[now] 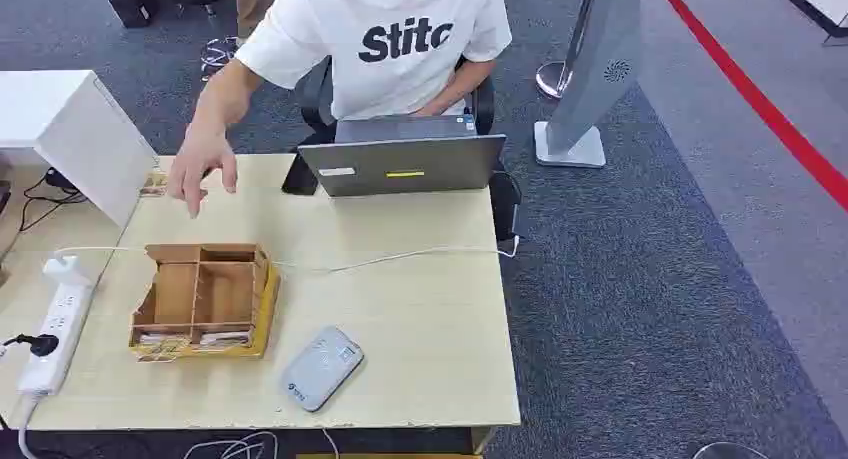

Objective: Pass the card to the sensor for recognition and then transmit it.

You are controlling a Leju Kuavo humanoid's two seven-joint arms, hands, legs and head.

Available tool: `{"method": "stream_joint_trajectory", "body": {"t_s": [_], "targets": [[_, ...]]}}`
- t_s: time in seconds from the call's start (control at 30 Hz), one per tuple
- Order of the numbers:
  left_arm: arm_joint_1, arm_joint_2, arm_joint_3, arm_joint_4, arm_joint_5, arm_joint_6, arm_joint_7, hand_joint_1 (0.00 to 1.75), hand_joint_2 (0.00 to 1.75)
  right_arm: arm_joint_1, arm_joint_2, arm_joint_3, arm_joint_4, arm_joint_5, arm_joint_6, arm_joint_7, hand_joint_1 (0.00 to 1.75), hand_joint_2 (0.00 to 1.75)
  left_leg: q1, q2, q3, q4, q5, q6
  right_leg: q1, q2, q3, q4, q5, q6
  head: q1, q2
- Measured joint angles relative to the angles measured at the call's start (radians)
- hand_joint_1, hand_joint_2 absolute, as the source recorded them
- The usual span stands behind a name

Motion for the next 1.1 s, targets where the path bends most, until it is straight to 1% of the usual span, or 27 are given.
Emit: {"method": "stream_joint_trajectory", "body": {"t_s": [0.33,0.47,0.63,0.73,1.1], "targets": [[0.069,-0.07,-0.197,-0.304,0.024,-0.033,-0.13,0.0,1.75,-0.009,0.004,0.06,-0.009,-0.001,0.036,-0.119,0.0,1.75,0.0,0.0,0.0,0.0,0.0,0.0,0.0,0.0,0.0,0.0,0.0,0.0,-0.001,0.0],[0.097,-0.092,-0.269,-0.418,0.006,-0.012,-0.186,0.0,1.75,-0.014,0.01,0.072,-0.015,0.005,0.04,-0.155,0.0,1.75,0.0,0.0,0.0,0.0,0.0,0.0,0.0,0.0,0.0,0.0,0.0,0.0,-0.001,0.0],[0.133,-0.111,-0.368,-0.558,-0.048,0.052,-0.251,0.0,1.75,-0.02,0.016,0.079,-0.021,0.022,0.043,-0.187,0.0,1.75,0.0,0.0,0.0,0.0,0.0,0.0,0.0,0.0,0.0,0.0,0.0,0.0,0.0,0.0],[0.152,-0.113,-0.432,-0.639,-0.09,0.114,-0.281,0.0,1.75,-0.024,0.021,0.08,-0.025,0.034,0.043,-0.199,0.0,1.75,0.0,0.0,0.0,0.0,0.0,0.0,0.0,0.0,0.0,0.0,0.0,0.0,0.0,0.0],[0.213,-0.111,-0.646,-0.882,-0.226,0.338,-0.365,0.0,1.75,-0.041,0.037,0.08,-0.034,0.073,0.037,-0.233,0.0,1.75,0.0,0.0,0.0,0.0,0.0,0.0,0.0,0.0,0.0,0.0,0.001,0.001,0.0,0.0]]}}
